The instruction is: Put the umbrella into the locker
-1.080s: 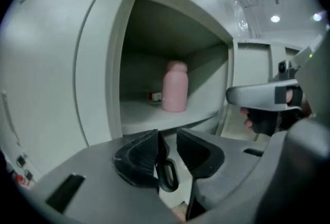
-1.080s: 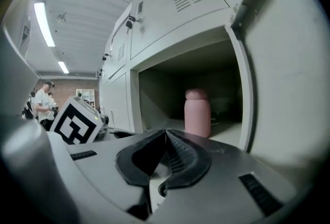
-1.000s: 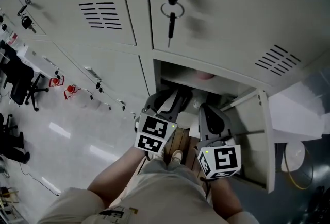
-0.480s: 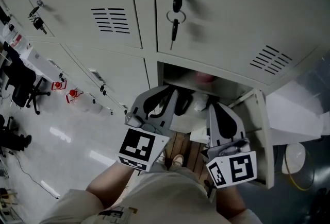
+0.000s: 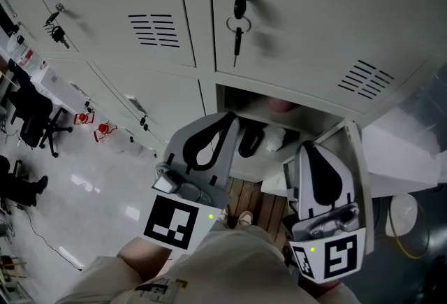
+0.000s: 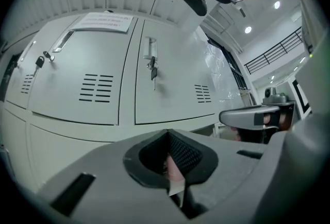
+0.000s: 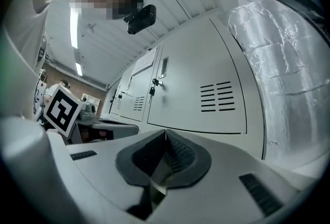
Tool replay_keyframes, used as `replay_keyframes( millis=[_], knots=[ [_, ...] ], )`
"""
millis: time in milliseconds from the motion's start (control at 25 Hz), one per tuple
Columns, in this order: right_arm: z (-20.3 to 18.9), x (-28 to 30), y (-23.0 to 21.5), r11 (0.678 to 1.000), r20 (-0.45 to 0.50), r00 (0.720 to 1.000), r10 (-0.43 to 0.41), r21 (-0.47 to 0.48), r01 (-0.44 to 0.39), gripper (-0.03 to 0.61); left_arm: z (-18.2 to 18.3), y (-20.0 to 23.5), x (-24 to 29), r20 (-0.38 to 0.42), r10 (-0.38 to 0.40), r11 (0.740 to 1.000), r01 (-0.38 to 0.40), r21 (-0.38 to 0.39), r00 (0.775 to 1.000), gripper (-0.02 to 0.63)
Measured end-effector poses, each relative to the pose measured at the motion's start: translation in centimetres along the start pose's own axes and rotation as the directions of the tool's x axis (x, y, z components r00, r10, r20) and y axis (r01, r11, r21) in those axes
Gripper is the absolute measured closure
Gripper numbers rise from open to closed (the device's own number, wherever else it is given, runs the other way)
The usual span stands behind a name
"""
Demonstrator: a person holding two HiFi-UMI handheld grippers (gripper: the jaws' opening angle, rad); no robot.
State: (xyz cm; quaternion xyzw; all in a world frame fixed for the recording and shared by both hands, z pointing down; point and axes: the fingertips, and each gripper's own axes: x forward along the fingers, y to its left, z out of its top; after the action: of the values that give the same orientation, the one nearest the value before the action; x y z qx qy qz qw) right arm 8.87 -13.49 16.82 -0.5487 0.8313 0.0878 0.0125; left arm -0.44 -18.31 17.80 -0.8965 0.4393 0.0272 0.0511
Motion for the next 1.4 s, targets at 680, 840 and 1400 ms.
replay_keyframes(
  millis=[680, 840, 1400],
  knots=[
    [-5.1, -0.8, 0.6, 1.000, -0.056, 0.998, 0.003, 0.013, -0.003, 0.571, -4.7, -0.4, -1.6, -0.026, 0.002, 0.997, 0.000, 0.076, 1.000, 0.606],
    [-6.8, -0.8, 0.9, 1.000, -0.089, 0.996, 0.006, 0.031, -0.003, 0.571, -6.2, -0.5, -1.5, -0.049, -0.010, 0.997, 0.014, 0.081, 0.999, 0.606],
    [-8.5, -0.5, 1.5, 0.998, -0.126, 0.991, 0.036, 0.049, -0.031, 0.571, -8.0, -0.2, -1.4, -0.082, -0.010, 0.997, 0.016, 0.070, 0.997, 0.606]
  ],
)
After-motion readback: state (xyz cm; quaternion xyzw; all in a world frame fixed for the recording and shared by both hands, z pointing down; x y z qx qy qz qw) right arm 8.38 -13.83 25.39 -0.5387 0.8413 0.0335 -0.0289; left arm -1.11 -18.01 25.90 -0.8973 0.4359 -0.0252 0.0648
